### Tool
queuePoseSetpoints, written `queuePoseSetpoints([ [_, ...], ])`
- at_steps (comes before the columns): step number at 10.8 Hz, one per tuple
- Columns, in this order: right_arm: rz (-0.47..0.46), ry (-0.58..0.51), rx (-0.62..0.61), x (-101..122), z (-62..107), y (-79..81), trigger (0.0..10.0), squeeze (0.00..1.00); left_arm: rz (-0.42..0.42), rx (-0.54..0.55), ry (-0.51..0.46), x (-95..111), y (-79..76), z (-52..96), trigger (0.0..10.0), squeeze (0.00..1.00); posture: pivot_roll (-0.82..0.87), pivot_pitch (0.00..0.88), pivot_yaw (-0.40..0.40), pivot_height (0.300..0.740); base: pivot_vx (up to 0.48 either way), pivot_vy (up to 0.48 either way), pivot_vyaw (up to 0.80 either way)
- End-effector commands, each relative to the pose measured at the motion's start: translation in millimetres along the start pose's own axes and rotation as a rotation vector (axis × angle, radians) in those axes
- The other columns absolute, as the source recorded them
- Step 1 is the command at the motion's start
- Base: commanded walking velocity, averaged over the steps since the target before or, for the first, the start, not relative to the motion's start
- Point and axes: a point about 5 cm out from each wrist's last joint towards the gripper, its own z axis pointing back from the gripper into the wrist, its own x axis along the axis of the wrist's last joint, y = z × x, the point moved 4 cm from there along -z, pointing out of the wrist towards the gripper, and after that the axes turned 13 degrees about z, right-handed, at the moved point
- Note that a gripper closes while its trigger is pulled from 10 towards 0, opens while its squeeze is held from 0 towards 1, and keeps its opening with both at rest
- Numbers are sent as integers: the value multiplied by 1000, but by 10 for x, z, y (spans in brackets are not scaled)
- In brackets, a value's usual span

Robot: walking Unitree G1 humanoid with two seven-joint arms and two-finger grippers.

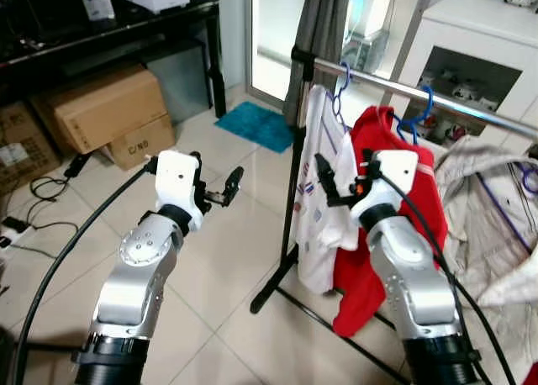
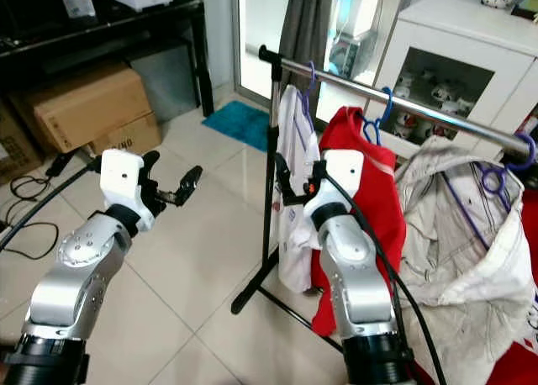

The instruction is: Hang hanger

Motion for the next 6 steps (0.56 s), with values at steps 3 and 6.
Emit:
queuePoseSetpoints([
  [3, 5, -15, 16, 23, -47, -19, 10000, 0, -1, 37, 32, -58, 92, 111, 10000, 0, 77, 5, -19, 740, 345, 0, -267],
  [6, 14, -24, 1, 31, 11, -74, 10000, 0, 5, 24, 32, -58, 77, 103, 10000, 0, 54, 2, -11, 740, 350, 0, 0],
])
